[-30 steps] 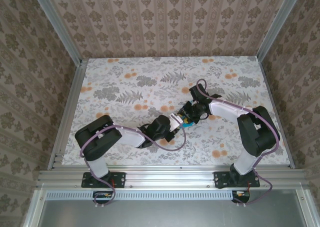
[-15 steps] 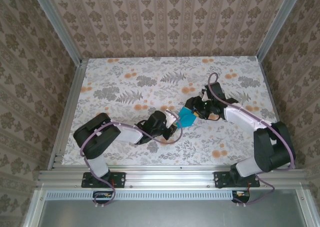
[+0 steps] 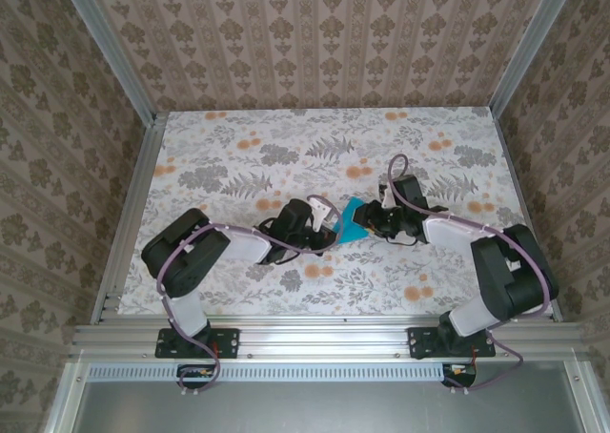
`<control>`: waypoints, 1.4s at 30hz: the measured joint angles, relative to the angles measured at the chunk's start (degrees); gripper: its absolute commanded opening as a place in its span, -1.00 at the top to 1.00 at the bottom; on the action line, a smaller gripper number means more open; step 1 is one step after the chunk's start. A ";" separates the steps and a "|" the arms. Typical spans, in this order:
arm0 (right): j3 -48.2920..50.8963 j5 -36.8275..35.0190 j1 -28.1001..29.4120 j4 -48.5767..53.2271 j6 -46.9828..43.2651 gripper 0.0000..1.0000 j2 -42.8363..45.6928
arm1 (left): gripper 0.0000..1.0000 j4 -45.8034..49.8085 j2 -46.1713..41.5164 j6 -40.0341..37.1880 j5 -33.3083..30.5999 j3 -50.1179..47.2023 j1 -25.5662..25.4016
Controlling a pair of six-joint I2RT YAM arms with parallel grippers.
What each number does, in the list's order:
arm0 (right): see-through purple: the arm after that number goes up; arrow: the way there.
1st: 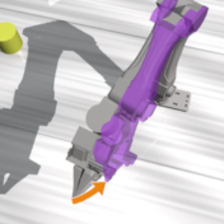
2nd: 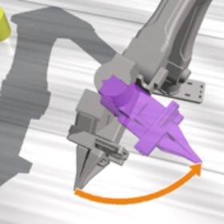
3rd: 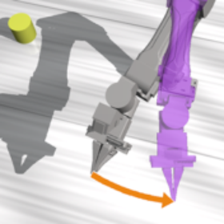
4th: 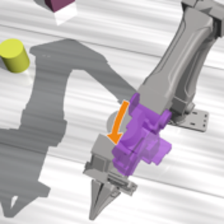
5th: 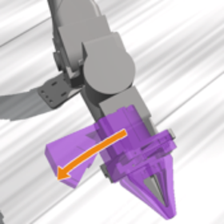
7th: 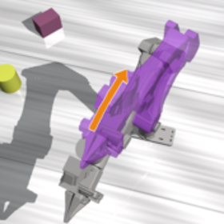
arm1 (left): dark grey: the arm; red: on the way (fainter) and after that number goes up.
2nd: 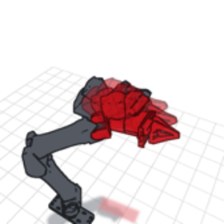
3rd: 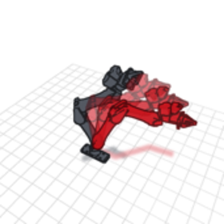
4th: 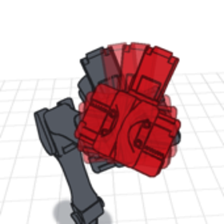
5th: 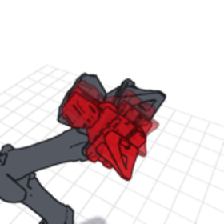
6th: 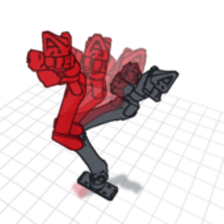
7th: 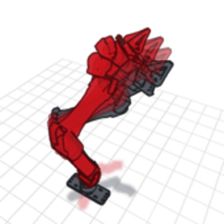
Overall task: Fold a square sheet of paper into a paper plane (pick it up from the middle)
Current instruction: Fourth fold the wing at the center of the table.
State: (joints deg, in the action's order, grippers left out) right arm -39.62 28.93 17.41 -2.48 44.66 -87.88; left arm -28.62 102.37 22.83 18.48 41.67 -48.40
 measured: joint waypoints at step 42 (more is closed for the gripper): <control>-5.18 3.72 0.00 -4.42 0.04 0.23 -13.05 | 0.93 -3.19 5.60 27.28 13.49 2.16 6.14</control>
State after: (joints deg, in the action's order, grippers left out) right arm -44.80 32.64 17.41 -6.90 44.71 -100.92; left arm -31.81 107.96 50.11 31.97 43.83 -42.26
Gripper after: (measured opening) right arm 0.375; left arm 0.059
